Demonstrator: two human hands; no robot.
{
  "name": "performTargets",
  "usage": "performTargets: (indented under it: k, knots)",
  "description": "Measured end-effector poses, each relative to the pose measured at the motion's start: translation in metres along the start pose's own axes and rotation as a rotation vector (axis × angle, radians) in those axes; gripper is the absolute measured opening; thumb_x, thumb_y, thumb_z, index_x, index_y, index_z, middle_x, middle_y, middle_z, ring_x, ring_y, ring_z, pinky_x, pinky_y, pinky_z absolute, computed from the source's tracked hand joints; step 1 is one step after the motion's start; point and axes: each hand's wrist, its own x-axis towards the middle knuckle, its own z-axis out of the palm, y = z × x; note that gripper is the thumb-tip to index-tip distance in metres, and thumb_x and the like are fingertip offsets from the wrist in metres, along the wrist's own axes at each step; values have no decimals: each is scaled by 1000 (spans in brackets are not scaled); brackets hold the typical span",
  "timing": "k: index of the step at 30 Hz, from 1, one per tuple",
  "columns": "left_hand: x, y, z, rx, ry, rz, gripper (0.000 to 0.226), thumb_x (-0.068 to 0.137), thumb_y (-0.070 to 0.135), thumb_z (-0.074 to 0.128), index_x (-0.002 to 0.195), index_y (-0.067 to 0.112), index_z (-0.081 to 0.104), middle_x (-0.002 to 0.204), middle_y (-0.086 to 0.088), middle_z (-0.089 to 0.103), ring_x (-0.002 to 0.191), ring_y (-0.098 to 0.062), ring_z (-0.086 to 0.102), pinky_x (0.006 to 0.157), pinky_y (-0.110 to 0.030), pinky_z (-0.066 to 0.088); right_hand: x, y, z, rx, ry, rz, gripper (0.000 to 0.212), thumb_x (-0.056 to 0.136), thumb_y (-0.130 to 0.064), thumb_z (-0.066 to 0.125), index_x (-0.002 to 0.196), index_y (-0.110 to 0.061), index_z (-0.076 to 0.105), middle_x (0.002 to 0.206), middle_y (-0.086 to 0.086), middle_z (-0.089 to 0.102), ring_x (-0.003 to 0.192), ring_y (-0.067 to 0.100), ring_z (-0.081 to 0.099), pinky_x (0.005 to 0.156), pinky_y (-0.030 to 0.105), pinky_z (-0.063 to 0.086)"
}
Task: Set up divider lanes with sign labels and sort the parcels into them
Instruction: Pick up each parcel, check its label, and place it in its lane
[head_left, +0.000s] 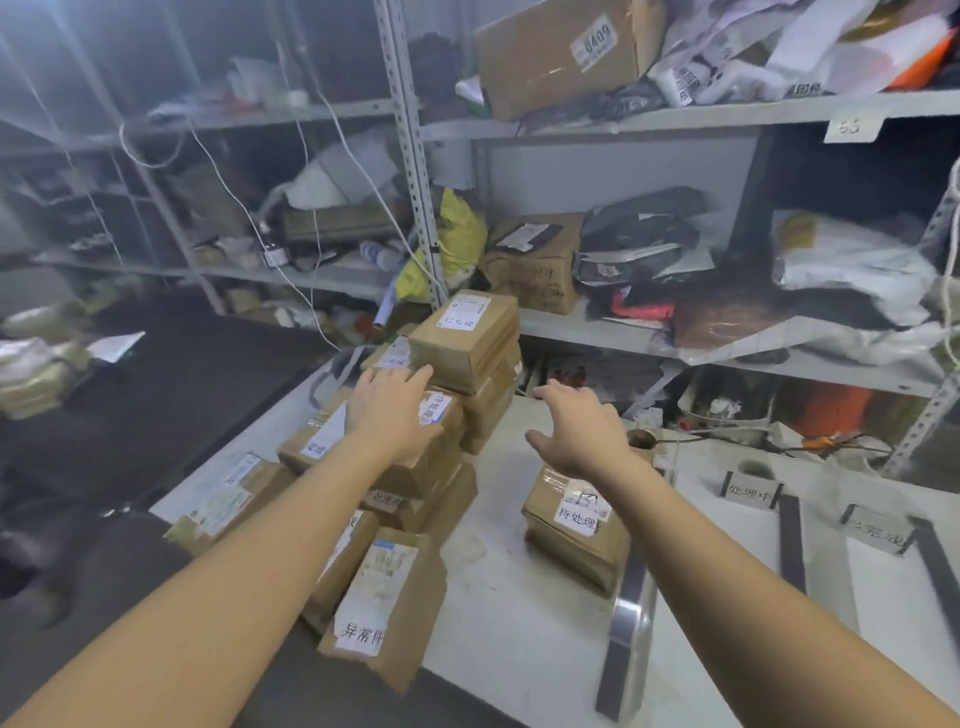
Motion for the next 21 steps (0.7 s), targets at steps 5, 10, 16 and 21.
performTargets:
  k: [5,10,16,21]
  knots:
    - [25,-28,9,-47,43,7,74,87,61,57,149,28,34,145,3,49,134,-21,43,113,-41,31,26,-17,0,-3,-3,19,58,92,-43,60,145,-25,41,146,-3,48,130,27,46,104,49,44]
    - [63,-66,29,-117,46,18,76,86,65,54,149,28,35,148,1,47,135,-22,42,110,-41,35,63,-36,8,-37,-29,74,61,93,-42,58,148,-26,38,152,-3,44,135,27,43,100,47,46]
    - [116,-114,47,-291,13,76,67,92,55,55,148,24,36,145,-1,48,129,-25,49,90,-40,50,119,-67,14,22,-21,170,51,89,-40,62,137,-27,49,131,-3,60,119,24,56,91,46,53]
    - [168,-137,74,-550,-132,79,75,92,55,56,153,21,29,154,-2,39,137,-25,43,105,-44,44,166,-85,29,144,-14,279,54,87,-41,64,136,-24,51,121,-2,66,110,21,61,88,45,56]
